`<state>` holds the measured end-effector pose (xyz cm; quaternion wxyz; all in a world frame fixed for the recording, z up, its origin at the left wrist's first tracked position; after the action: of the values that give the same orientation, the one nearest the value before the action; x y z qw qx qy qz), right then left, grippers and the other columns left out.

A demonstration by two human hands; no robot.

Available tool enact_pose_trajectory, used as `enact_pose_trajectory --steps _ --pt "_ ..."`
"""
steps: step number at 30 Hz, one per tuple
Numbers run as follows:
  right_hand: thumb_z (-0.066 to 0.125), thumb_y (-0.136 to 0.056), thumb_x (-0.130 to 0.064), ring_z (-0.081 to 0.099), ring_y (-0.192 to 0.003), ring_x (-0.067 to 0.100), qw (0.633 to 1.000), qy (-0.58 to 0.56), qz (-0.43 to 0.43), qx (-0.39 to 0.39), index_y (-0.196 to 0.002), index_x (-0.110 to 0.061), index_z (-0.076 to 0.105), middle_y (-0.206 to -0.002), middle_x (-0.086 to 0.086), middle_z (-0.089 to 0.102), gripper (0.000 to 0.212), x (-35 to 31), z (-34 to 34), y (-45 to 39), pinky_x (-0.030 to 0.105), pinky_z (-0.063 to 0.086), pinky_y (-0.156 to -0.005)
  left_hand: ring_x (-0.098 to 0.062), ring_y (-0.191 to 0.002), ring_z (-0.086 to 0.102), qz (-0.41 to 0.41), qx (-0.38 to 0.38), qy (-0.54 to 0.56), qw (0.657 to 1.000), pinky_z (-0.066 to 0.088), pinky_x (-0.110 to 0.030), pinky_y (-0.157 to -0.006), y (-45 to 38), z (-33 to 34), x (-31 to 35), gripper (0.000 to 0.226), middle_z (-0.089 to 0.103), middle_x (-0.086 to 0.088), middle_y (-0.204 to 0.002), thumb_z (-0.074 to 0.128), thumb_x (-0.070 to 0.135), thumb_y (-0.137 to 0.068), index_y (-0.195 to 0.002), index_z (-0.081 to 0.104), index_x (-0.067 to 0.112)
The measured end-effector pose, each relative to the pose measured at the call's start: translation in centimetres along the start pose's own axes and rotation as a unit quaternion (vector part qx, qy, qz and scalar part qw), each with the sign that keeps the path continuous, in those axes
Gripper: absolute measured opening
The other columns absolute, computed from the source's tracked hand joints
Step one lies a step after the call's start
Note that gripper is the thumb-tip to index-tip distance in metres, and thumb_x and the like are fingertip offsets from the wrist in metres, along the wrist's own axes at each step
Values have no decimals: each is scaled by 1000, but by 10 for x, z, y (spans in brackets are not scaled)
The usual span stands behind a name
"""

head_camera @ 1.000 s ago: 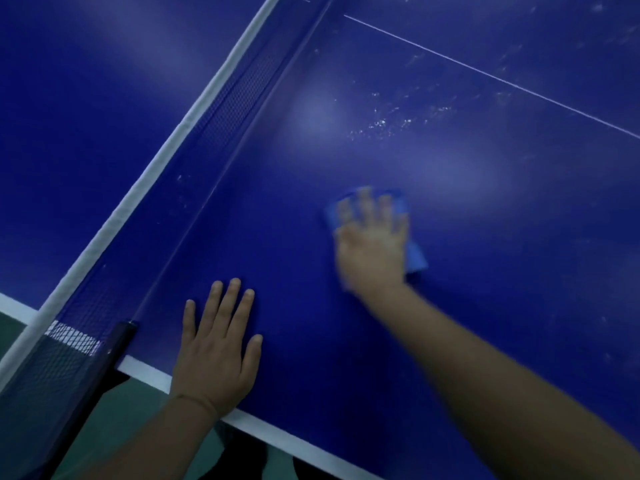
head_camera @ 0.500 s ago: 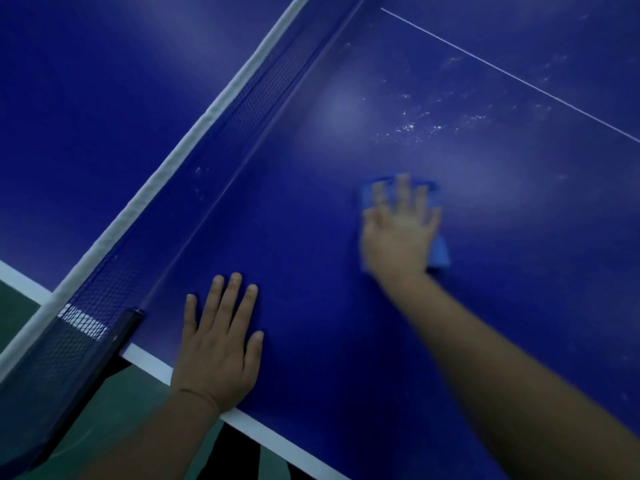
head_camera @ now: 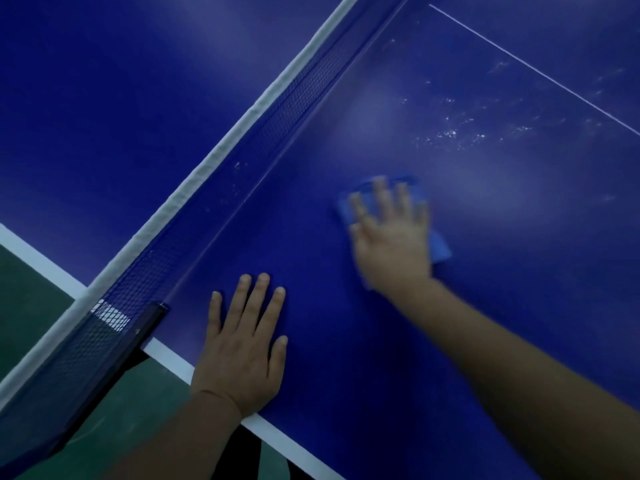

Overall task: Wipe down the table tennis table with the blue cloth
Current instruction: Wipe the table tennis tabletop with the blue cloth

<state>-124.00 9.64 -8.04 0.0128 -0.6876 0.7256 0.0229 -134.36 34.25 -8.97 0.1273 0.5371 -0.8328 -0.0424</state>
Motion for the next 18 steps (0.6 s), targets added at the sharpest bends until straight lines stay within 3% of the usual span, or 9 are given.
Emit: enact_pose_trajectory --steps 3,5,7,10,12,14,16,18 --pt "34 -100 -48 23 -149 36 971 -32 -237 -20 -147 -35 45 -162 2 29 50 -108 11 -3 61 13 -117 -30 -152 14 7 0 2 1000 13 -60 -116 0 0 -1 63 22 -10 -163 30 41 -97 -153 32 13" --pt "33 -101 -48 23 -149 35 955 -29 -292 -29 -148 -36 43 -163 1 29 50 -124 10 -31 60 14 -116 -30 -152 12 10 4 5 1000 12 -60 -116 0 -1 -3 63 20 -10 -164 30 41 -98 -155 28 15" --pt "34 -100 -45 23 -148 36 970 5 -244 -22 -150 -35 41 -163 3 27 51 -96 5 -81 60 18 -115 -29 -153 10 12 8 9 1000 10 -60 -117 1 -2 -4 63 15 -9 -165 30 41 -98 -157 21 19" --pt "28 -101 -42 13 -151 35 999 30 -23 -27 -155 -34 29 -167 4 13 54 5 -5 -143 61 14 -117 -30 -153 9 17 12 8 1000 10 -61 -117 1 -1 -4 63 13 -8 -166 32 40 -98 -157 21 22" --pt "23 -102 -46 5 -153 33 991 -22 126 -31 -156 -37 23 -168 0 5 55 63 -12 -151 61 7 -119 -30 -153 9 20 4 9 1000 12 -62 -116 2 0 -5 62 13 -8 -165 32 40 -98 -157 24 22" --pt "22 -102 -48 3 -153 34 978 -43 200 -28 -156 -38 22 -168 -1 3 55 63 -11 -137 61 4 -120 -30 -153 9 18 -6 9 1000 13 -63 -116 1 0 -7 61 14 -8 -165 31 40 -98 -156 26 22" --pt "25 -102 -47 8 -153 34 992 -9 129 -10 -155 -38 26 -168 1 9 54 13 -4 -118 61 6 -120 -30 -153 9 14 -16 5 1000 13 -63 -116 1 -1 -5 61 14 -8 -165 30 41 -98 -156 27 22" --pt "23 -102 -48 11 -152 33 1000 -13 -13 -23 -154 -39 29 -167 -1 14 53 -44 1 -100 60 8 -119 -30 -152 10 9 -20 0 1000 13 -62 -116 0 -4 -3 62 16 -9 -165 31 43 -97 -155 29 21"
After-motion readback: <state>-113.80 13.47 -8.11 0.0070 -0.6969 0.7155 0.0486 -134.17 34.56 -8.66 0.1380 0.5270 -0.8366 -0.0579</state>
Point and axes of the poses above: each hand's wrist, its own y-axis away from the middle knuckle, its own z-axis out of the palm, x = y × z, the point moved 4 cm from there along -y, towards the middle knuckle
